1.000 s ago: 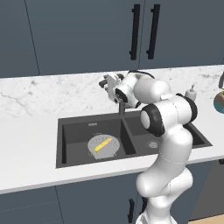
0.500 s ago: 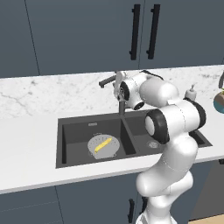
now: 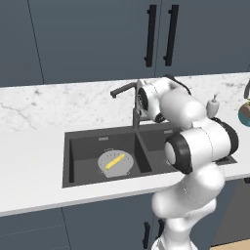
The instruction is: Put the colander in the sink, put the banana in the colander, and turn on the sink faucet and pour water over the colander.
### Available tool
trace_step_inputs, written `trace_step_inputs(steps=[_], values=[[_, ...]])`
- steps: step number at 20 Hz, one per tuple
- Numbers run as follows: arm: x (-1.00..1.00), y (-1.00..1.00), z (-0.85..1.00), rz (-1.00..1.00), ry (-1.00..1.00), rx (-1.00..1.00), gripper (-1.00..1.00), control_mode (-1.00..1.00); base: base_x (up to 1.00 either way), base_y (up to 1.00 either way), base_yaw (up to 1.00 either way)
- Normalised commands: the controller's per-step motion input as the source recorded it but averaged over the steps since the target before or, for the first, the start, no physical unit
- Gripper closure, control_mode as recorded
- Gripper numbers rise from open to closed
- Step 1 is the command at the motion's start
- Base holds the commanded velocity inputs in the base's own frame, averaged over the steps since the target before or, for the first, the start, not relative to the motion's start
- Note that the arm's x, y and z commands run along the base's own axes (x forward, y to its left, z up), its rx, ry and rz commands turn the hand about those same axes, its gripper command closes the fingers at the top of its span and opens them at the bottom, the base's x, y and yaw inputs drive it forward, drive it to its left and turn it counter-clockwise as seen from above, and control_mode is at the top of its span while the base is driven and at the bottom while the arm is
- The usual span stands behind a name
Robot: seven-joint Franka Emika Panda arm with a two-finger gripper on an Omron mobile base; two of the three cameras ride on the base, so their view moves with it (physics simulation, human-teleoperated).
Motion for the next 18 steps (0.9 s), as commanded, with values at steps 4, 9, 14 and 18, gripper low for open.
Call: trace_step_inputs(steps=[4,9,14,18], values=[[-0.61,-0.46,-0.61,-0.07,0.29,-0.05,-1.0,-1.0,0.0,0.0,0.0],[-0.93,-0.78,-0.68,0.0,0.04,0.05,-1.0,-1.0,0.0,0.0,0.0],[-1.0,-0.83,0.01,0.0,0.01,0.12,-1.0,-1.0,0.0,0.0,0.0],[-0.92,-0.92,0.38,0.0,0.2,0.03,-1.0,-1.0,0.0,0.0,0.0]])
